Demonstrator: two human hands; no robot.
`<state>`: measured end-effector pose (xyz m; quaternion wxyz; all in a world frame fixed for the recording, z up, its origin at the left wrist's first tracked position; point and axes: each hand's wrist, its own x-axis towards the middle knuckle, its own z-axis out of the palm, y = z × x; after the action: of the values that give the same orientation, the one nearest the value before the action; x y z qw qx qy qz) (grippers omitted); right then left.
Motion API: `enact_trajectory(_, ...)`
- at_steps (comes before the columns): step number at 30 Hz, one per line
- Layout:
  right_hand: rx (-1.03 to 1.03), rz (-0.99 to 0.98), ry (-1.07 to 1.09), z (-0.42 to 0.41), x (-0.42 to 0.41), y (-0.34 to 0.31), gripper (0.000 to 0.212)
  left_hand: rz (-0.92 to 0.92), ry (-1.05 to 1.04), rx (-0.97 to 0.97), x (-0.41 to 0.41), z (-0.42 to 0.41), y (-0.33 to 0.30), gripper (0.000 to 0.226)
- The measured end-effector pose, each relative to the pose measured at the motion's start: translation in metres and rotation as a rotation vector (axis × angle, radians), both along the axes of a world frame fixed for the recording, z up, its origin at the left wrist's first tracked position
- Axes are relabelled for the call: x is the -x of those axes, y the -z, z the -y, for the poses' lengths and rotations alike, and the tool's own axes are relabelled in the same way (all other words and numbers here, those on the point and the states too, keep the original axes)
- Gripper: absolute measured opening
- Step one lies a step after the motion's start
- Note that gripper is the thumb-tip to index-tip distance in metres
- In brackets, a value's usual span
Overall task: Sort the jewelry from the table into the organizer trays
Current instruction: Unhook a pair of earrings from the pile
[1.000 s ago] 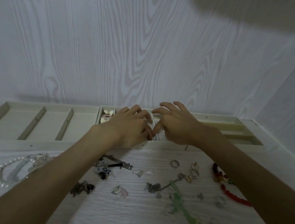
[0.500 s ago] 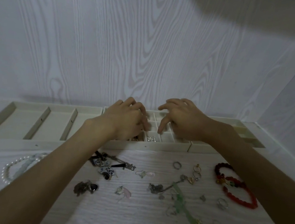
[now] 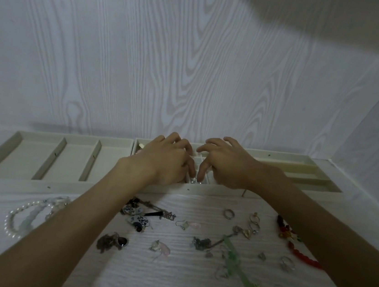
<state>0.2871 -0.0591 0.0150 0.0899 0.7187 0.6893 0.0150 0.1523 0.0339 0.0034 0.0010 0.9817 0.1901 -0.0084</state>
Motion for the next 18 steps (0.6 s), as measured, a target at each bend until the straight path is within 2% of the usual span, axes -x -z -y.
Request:
enact_trajectory(6,-0.121,-0.072,-0.022,0.014,-0.004,-0.019,0.047,0.121,-0.011,0.062,0.009,0.004,-0.01,0.034)
enact_trajectory(11,-0.19,-0.157,0.001,0.084,-0.009,-0.041,0.045,0.155,-0.014,0.219,0.033,0.03,-0.026,0.029)
enact_trajectory(15,-0.055,-0.35,0.181,0.141,-0.008,-0.023,0.03,0.133,0.017,0.345,0.038,0.062,-0.017,0.027)
enact_trajectory(18,-0.038,-0.332,0.304,0.172,-0.005,-0.002,0.028,0.141,0.038,0.404,0.034,0.082,0.002,0.028)
